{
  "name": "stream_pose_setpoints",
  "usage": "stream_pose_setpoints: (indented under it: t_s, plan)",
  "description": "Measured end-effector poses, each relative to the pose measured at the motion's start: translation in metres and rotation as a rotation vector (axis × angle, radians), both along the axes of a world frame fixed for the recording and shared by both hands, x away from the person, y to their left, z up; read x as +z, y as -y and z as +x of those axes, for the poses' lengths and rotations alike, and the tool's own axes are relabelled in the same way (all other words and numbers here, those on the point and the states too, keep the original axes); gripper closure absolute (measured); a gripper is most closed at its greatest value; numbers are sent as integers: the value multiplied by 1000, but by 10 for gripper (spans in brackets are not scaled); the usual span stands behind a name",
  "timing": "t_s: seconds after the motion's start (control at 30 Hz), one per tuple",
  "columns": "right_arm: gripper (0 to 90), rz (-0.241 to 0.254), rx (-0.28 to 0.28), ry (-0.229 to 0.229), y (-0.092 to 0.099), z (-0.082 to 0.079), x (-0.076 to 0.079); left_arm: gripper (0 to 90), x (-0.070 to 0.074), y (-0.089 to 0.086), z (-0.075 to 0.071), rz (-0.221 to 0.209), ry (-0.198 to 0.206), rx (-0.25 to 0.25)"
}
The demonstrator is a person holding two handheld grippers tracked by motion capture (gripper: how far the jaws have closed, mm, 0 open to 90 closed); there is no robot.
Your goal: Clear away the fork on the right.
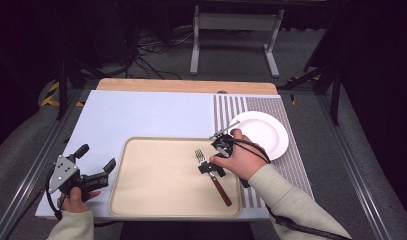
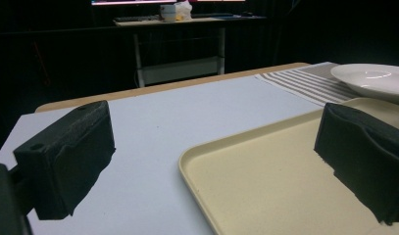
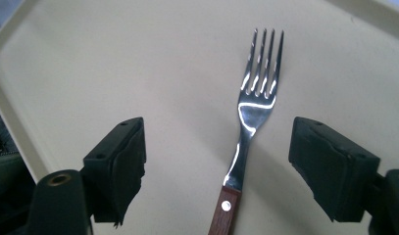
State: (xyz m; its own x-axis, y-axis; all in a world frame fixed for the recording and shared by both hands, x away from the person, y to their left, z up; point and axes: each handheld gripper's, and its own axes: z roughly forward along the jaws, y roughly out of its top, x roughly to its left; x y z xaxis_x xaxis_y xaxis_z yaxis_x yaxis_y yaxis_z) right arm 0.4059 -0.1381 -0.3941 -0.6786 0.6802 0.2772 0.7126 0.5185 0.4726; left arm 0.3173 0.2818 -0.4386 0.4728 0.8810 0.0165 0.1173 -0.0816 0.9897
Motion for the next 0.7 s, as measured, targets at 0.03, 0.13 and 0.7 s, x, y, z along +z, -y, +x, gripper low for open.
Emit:
stream_pose_setpoints:
  t_s: [0.03,0.13,0.7]
  plan:
    - [197,14,15,14,0,0,1,20,0,0,0,1,-2,-1]
    - [195,58,44,49,-1,0,2,20,0,-1,0,-2,-1,0]
    - [900,102,333,341,-13,9,7,20,0,-1,0,-3,1,-2]
